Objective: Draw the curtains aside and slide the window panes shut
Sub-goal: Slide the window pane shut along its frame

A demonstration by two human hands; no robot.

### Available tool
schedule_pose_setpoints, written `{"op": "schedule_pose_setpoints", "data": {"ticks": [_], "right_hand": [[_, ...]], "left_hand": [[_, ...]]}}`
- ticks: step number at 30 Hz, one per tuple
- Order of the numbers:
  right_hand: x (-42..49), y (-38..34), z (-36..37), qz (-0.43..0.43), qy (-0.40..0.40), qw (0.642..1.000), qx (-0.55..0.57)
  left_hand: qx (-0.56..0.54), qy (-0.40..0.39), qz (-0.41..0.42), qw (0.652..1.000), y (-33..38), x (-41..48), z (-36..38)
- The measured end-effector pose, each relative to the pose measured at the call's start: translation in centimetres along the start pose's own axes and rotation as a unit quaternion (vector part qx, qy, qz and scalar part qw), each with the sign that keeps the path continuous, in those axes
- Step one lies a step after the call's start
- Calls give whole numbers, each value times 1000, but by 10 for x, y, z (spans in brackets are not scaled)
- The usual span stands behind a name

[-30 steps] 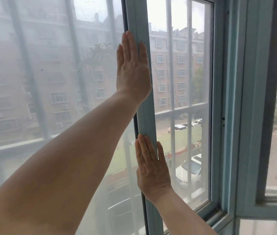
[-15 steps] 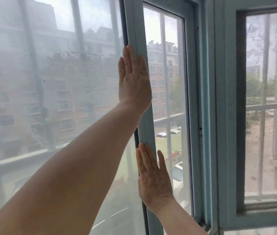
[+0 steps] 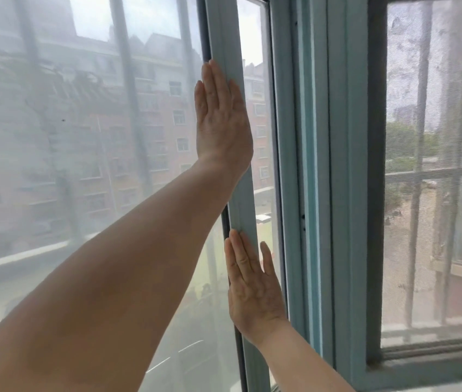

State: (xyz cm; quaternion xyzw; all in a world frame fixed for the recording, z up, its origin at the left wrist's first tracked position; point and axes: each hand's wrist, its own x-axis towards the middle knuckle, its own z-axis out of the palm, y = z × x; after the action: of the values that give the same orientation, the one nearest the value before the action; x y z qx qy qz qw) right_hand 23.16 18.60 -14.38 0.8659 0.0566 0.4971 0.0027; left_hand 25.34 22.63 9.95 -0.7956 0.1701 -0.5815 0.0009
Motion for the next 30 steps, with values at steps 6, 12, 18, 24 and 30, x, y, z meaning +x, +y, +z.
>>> {"op": "schedule_pose_setpoints", "data": {"ticks": [6,12,18,24,30], "right_hand": [[3,40,7,-1,1,1000,-2],[6,71,14,0,-6,1000,20],[9,93,19,4,-1,999,33],[10,112,23,7,-13,1000,26],[13,131,28,12,-26,999,16]], "left_hand": [[-2,-19,-5,1000,33,14,16],[-6,-19,-1,1000,58,26,31],[-14,-13,-3,1000,76,34,45],[-9,-6,1,1000,91,42,59],[-2,-9,5,1000,106,48,69]]}}
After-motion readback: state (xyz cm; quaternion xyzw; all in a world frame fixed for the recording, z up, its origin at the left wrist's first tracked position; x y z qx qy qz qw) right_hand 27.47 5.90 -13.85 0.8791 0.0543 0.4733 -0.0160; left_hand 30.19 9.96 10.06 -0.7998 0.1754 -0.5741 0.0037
